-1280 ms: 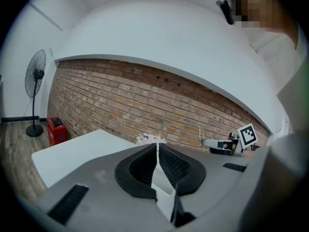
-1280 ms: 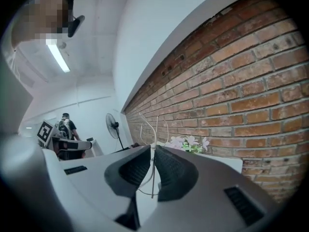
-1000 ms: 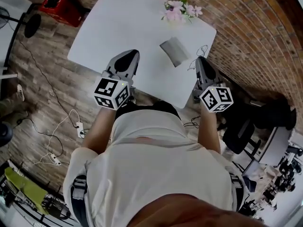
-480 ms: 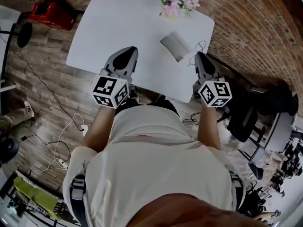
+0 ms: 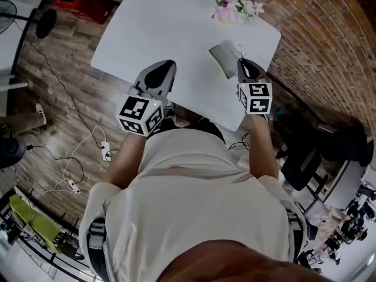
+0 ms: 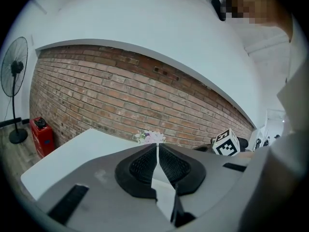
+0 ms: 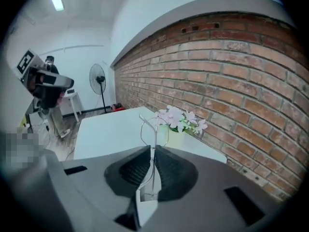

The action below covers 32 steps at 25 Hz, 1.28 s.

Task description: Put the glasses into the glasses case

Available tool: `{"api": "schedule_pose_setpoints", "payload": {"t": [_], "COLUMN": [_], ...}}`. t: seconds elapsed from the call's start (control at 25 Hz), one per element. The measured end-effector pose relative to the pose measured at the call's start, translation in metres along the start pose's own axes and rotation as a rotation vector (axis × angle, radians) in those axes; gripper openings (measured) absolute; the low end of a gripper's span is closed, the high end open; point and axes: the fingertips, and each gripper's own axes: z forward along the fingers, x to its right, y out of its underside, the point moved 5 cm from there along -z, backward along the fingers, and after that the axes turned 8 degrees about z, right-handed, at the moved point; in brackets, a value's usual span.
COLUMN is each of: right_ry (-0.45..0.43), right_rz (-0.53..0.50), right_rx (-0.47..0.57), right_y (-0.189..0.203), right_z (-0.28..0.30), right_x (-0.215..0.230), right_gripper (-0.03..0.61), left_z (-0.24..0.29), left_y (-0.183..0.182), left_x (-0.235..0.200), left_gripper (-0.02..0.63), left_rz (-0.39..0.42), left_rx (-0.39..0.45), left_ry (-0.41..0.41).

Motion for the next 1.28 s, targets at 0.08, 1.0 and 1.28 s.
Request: {"api": "schedule_pose_setpoints", "payload": {"t": [0.08, 1.0, 1.28], "right_ry": [-0.017, -0.023, 0.007], "right_rz": [-0.036, -0.198, 0.040], "right_rx": [-0.064, -0.459, -0.081], "right_y": [0.008, 0.068, -0.015], "right_z": [0.021, 0.115, 0.024], "right_x": [-0.003, -0.008, 0.014], "right_gripper": [0.084, 0.161, 0.056], "left_z": [-0.001, -0.034, -0.010], "left_y": [0.000, 0.011, -0.017], "left_x": [-0.001, -0.032, -0.011], "left_gripper": [0.026, 0.026, 0.026], "left_rz": [-0.001, -0.049, 0.005], "left_rx": [0.003, -0.008, 0.044], "left_ry": [-0.017, -0.153, -0.063]}}
